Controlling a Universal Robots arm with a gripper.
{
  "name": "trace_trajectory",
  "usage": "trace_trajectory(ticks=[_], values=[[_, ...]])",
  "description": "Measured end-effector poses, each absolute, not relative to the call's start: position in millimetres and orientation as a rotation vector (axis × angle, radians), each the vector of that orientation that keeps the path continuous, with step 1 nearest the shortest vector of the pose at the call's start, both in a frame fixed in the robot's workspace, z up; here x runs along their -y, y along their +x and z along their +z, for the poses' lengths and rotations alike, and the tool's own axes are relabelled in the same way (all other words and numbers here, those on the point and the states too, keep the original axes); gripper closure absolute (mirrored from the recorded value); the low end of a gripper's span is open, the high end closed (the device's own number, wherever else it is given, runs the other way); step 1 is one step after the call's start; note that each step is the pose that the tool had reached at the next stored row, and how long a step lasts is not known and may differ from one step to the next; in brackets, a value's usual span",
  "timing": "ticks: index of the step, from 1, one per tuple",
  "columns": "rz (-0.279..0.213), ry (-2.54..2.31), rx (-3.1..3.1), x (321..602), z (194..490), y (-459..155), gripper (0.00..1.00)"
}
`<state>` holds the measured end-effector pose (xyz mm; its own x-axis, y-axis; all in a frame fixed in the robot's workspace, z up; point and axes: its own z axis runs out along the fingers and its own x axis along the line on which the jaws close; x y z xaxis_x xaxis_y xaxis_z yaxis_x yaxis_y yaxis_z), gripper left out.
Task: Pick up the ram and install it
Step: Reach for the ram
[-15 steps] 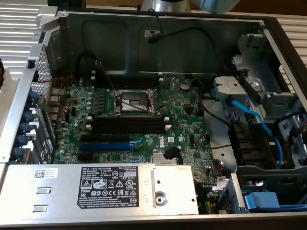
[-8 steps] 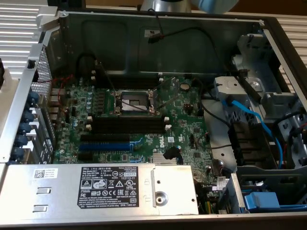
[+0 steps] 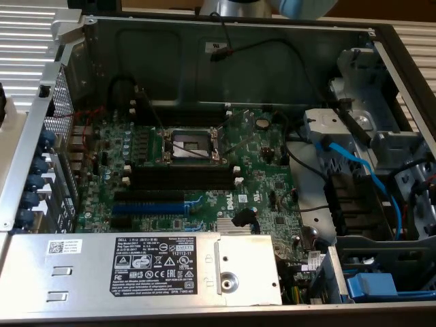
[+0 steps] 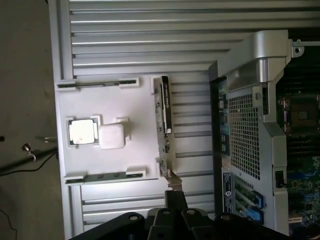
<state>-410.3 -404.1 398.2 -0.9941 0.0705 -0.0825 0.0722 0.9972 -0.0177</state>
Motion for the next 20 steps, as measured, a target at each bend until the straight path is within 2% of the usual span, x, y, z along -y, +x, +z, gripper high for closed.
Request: trace_trajectory(ticks=[13,20], values=[[-0.022,0.11,-3.078,403,398,-470,0.89],[-0.019,0.026,-3.081,400,398,-475,0.89]])
